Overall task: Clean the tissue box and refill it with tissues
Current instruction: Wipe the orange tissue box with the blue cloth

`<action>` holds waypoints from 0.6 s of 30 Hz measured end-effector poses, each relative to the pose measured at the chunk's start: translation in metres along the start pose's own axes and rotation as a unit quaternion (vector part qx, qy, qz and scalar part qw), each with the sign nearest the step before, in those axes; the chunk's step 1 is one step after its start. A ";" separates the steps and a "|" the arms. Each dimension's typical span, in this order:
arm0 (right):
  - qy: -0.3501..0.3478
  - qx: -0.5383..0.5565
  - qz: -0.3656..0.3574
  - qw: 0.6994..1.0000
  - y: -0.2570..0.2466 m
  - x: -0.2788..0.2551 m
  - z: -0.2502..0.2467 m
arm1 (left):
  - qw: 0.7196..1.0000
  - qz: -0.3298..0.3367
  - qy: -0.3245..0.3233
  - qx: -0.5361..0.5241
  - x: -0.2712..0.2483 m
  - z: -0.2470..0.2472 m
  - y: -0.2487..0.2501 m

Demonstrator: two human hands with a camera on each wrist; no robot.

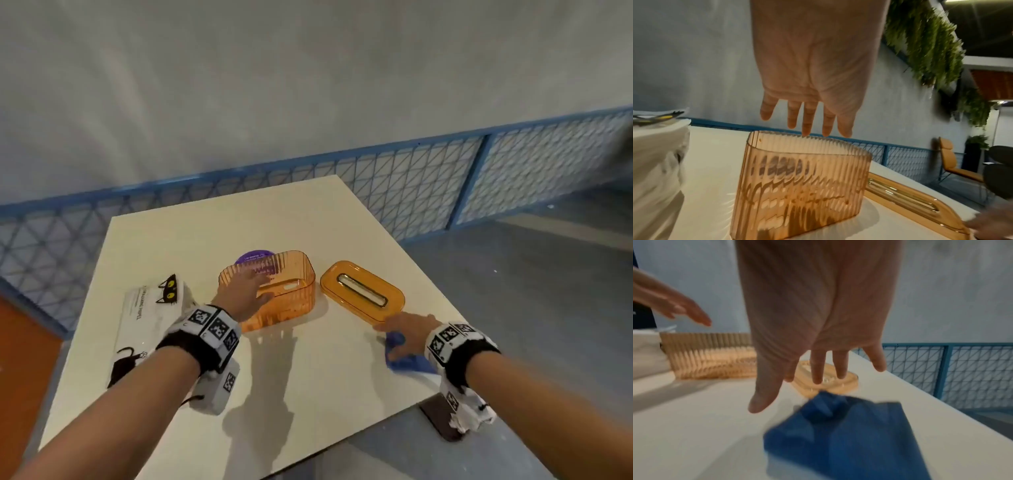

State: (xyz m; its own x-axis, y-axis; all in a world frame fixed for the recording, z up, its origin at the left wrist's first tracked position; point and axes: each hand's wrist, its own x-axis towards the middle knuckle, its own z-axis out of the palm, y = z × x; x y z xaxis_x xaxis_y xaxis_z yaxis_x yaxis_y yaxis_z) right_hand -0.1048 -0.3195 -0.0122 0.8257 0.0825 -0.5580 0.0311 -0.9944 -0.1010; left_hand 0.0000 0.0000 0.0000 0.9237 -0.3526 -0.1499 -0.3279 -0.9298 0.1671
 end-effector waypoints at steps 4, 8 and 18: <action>-0.030 -0.070 0.007 0.997 0.015 0.002 0.030 | 0.995 -0.014 -0.086 -0.046 0.017 0.002 0.001; -0.034 -0.085 0.012 0.996 0.017 0.008 0.042 | 0.989 -0.014 -0.136 -0.061 0.026 0.006 0.011; 0.061 0.014 0.033 0.997 0.017 0.003 0.055 | 0.983 0.018 -0.123 -0.132 0.030 0.022 0.017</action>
State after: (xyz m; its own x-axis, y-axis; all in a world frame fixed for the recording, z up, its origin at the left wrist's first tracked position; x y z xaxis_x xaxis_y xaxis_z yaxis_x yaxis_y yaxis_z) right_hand -0.1326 -0.3323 -0.0610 0.8882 0.0062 -0.4594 -0.0405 -0.9950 -0.0918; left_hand 0.0173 -0.0288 -0.0229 0.8258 -0.4303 -0.3646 -0.2667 -0.8675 0.4198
